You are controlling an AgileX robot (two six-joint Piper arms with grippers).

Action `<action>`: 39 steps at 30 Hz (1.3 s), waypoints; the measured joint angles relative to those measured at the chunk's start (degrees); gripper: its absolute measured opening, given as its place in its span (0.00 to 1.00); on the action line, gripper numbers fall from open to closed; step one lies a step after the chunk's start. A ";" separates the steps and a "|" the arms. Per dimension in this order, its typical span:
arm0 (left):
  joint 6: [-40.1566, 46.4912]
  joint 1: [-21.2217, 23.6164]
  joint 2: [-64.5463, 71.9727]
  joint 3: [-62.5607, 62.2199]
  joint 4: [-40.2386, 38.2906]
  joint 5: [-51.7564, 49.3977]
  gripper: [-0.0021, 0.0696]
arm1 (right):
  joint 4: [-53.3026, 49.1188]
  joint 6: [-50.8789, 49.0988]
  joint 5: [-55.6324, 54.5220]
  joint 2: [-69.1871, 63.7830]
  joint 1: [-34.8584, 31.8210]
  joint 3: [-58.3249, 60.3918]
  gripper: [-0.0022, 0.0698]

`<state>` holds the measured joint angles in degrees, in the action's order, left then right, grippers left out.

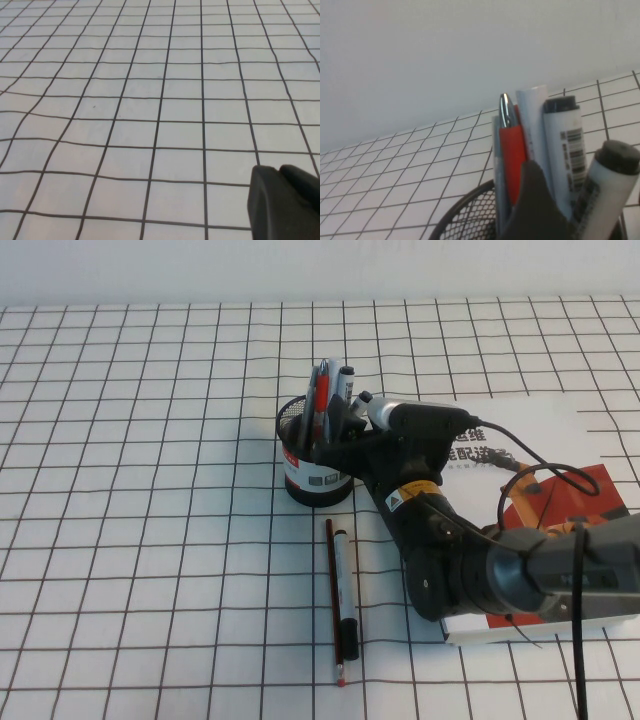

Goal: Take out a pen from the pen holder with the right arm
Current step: 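Take a marker out of the pen holder and lay it on the table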

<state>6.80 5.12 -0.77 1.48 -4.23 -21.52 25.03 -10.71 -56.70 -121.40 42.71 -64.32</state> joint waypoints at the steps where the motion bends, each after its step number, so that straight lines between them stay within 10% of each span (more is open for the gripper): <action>1: 0.00 0.00 0.00 0.00 0.00 0.00 0.03 | 0.04 0.00 0.00 -0.14 0.00 -0.09 0.57; 39: 0.00 0.00 0.00 0.00 0.00 0.00 0.03 | 0.27 -3.02 0.27 -1.04 -0.10 -1.75 0.20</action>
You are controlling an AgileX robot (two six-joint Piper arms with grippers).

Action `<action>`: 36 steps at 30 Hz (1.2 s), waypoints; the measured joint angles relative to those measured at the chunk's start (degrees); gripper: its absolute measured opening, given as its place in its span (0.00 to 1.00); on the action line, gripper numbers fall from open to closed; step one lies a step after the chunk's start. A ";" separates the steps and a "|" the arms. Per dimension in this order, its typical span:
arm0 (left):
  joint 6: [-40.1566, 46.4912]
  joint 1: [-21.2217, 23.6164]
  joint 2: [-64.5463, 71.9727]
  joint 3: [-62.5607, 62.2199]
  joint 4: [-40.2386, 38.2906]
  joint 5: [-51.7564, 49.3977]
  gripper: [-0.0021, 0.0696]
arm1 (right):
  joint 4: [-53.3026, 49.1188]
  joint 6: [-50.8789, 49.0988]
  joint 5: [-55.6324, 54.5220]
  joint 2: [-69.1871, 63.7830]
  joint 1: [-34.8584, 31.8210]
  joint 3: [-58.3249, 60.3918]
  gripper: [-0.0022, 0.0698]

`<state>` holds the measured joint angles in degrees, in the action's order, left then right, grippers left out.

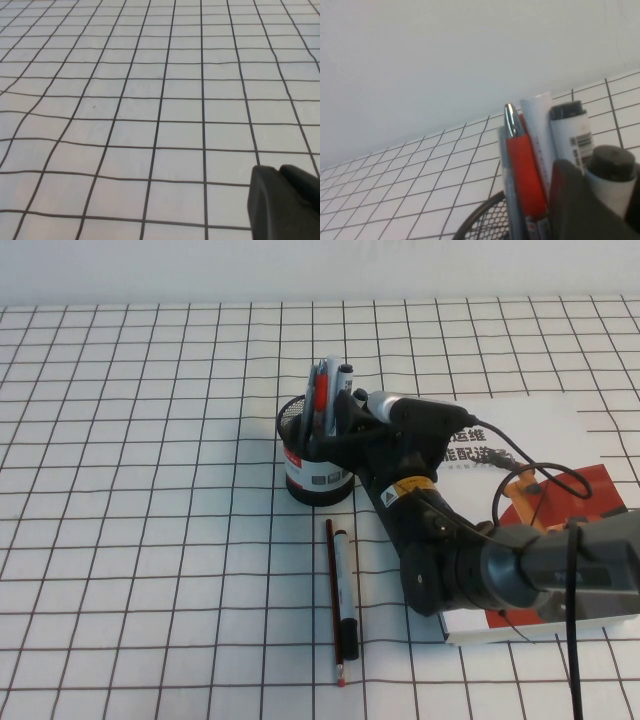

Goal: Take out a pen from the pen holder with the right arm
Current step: 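Take a marker out of the pen holder and lay it on the table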

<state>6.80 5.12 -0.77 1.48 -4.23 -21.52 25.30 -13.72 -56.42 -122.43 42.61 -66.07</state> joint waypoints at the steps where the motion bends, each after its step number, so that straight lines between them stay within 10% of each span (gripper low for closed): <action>1: 0.00 0.00 0.00 0.00 0.00 0.00 0.03 | 0.00 0.00 0.00 0.10 0.00 0.00 0.20; 20: 0.00 0.00 0.00 0.00 0.00 0.00 0.03 | -4.05 5.13 11.00 13.89 0.00 0.00 0.20; 36: 0.00 0.00 0.00 0.00 0.00 0.00 0.03 | -5.78 16.30 61.58 37.61 0.00 -2.52 0.20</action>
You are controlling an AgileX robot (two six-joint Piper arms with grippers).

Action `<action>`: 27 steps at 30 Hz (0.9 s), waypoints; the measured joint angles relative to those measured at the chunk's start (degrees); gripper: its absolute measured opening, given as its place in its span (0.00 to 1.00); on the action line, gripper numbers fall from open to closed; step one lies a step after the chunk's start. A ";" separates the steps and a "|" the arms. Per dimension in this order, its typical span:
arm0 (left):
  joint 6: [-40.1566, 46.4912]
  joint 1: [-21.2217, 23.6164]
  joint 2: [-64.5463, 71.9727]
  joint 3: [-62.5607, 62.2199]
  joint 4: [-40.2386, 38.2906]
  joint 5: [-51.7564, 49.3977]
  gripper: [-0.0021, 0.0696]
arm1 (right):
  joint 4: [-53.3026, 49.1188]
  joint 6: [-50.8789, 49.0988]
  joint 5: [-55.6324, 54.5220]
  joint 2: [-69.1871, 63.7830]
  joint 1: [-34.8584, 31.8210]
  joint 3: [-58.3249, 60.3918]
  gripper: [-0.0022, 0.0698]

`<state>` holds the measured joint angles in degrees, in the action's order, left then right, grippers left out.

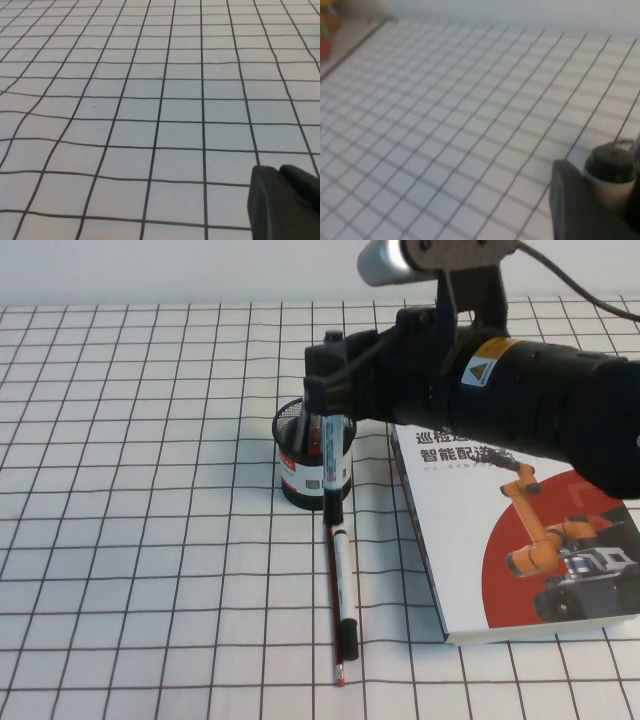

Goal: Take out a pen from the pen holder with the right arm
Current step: 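Take a marker out of the pen holder and lay it on the table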

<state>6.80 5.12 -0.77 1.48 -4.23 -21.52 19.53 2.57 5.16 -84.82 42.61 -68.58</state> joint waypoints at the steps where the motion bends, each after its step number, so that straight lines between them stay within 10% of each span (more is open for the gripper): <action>1: 0.00 0.00 0.00 0.00 0.00 0.00 0.03 | -0.17 -0.13 4.33 0.01 0.00 -0.99 0.20; 11: 0.00 0.00 0.00 0.00 0.00 0.00 0.03 | -3.18 -14.04 30.66 -9.22 -3.59 -8.27 0.20; 27: 0.00 0.00 0.00 0.00 0.00 0.00 0.03 | -0.44 -17.24 36.08 -27.66 -8.18 -14.25 0.20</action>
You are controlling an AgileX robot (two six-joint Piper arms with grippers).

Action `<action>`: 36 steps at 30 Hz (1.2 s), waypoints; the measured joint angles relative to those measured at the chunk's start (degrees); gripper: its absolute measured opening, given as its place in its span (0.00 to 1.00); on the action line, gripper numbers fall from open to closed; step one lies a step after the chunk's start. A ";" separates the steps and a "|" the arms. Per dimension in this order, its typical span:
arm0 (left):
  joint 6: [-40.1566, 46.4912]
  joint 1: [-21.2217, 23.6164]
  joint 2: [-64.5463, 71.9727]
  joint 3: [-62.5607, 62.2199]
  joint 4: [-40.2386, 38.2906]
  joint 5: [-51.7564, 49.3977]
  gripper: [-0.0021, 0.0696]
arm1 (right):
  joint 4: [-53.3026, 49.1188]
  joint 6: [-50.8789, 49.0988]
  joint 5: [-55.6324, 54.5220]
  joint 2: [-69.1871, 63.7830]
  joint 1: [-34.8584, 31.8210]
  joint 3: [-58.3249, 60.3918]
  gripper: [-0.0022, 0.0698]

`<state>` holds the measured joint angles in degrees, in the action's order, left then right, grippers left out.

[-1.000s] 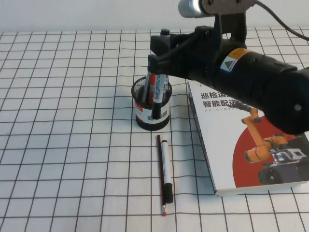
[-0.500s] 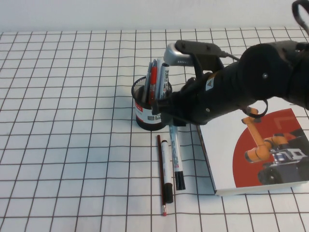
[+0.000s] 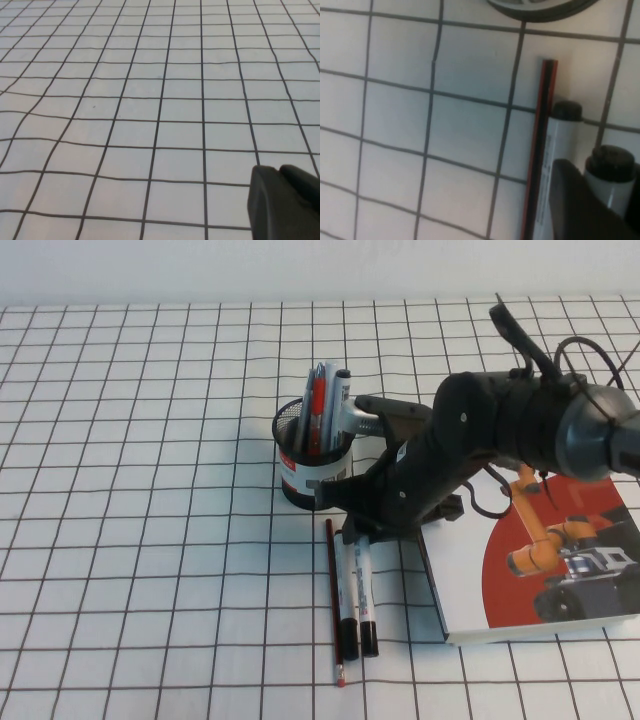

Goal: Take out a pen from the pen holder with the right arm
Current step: 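Take a marker out of the pen holder and lay it on the table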

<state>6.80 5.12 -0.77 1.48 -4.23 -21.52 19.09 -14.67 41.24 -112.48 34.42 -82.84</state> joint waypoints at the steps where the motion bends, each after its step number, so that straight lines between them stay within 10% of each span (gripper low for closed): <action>1: 0.00 0.00 0.00 0.00 0.00 0.00 0.03 | 0.09 0.00 0.62 -1.06 -0.24 -1.03 0.20; 28: 0.00 0.00 0.00 0.00 0.00 0.00 0.03 | -0.63 0.00 3.43 -2.72 -0.88 -4.62 0.42; 36: 0.00 0.00 0.00 0.00 0.00 0.00 0.03 | -5.14 1.02 3.11 17.79 1.48 6.28 0.10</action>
<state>6.80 5.12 -0.77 1.48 -4.23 -21.52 13.95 -13.64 44.34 -94.69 35.91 -76.56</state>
